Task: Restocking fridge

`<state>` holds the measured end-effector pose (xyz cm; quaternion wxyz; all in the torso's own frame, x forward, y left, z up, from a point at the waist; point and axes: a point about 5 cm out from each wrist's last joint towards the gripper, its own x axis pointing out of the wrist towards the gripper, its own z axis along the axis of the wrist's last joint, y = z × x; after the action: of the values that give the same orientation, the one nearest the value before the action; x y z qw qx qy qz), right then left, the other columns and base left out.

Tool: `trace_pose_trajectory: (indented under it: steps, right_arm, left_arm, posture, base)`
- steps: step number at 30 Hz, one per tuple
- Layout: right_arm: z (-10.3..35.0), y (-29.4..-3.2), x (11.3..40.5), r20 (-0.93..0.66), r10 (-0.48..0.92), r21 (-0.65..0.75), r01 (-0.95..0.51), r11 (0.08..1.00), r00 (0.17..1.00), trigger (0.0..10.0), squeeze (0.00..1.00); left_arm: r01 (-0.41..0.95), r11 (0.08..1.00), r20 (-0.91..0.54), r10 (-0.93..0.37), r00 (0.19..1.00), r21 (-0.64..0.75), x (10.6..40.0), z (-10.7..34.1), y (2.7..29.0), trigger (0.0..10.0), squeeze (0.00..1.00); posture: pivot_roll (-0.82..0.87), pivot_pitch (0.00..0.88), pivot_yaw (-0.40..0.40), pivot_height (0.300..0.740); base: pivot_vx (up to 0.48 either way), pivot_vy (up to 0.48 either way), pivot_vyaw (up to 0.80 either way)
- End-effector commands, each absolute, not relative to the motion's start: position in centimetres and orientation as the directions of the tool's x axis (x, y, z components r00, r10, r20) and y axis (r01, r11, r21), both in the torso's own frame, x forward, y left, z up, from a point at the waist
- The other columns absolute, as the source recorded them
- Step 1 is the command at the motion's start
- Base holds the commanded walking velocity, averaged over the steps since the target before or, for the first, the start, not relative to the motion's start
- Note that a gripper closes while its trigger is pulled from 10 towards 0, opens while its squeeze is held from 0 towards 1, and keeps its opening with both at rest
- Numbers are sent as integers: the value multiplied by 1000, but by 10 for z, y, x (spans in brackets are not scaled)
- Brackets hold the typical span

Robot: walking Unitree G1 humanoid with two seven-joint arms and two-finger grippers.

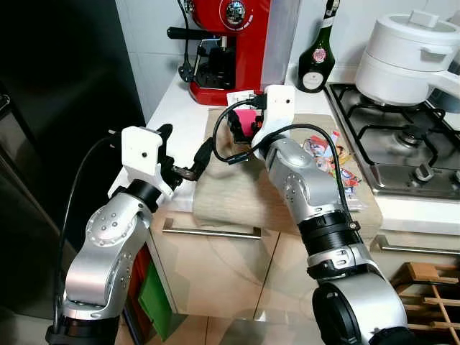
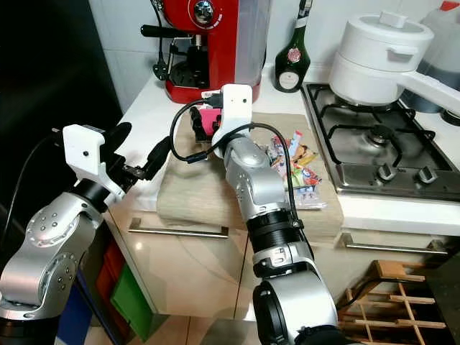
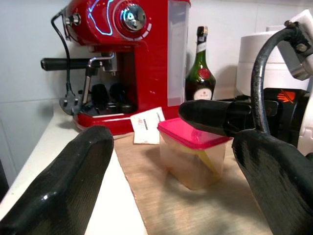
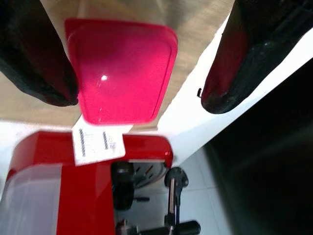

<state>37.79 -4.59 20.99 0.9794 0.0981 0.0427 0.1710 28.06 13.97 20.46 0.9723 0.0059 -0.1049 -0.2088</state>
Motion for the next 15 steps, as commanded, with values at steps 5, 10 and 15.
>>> trace_pose_trajectory:
  steps: [5,10,15]
  right_arm:
    - [207,-46,375,-82,351,237,-324,916,933,10000,0]
    - [201,-42,372,-130,369,167,-347,923,920,10000,0]
    - [199,-41,371,-155,366,126,-349,929,918,10000,0]
  left_arm:
    - [425,904,197,-426,883,52,279,204,139,10000,0]
    - [384,923,207,-380,901,24,283,206,147,10000,0]
    - [387,922,208,-383,900,22,282,206,146,10000,0]
  posture:
    - [-23,0,11,740]
    - [-21,0,12,740]
    - [-22,0,9,740]
  base:
    - [0,0,0]
    - [0,0,0]
    - [0,0,0]
